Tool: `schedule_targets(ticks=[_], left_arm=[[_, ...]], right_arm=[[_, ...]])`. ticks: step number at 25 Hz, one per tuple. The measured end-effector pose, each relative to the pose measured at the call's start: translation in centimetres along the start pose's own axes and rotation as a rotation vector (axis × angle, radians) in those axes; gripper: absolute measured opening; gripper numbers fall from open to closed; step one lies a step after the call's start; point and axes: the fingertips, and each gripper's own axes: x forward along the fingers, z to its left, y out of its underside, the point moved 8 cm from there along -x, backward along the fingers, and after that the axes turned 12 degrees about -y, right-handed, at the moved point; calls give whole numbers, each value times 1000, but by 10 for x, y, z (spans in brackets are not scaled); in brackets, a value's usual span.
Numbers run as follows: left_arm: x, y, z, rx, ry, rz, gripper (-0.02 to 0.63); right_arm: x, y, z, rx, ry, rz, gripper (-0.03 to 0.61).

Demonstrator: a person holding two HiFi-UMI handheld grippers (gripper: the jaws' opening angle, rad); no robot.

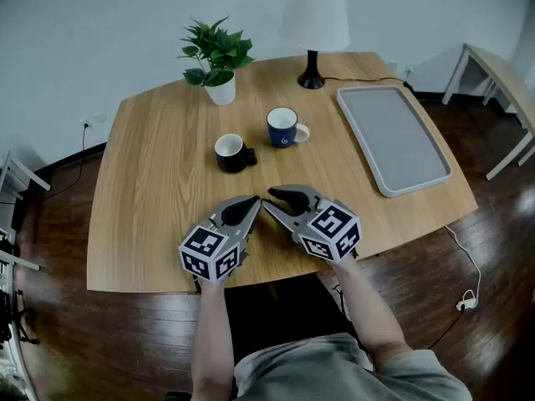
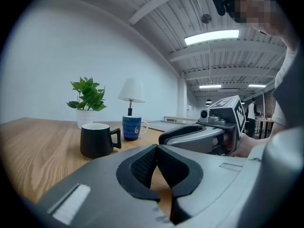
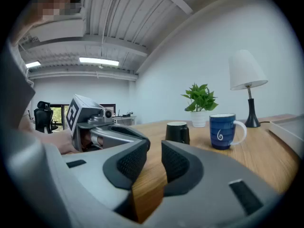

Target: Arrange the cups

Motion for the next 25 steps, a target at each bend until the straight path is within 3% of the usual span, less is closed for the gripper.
schedule_targets(ticks=[12,25], left_arm=[[8,-2,-2,0,-16,6,8],[15,-5,-12,25,58,-4,8]], right_arm=[[-4,-1,-3,5,36,-12,91],[-17,1,-9,30,56,8,89]])
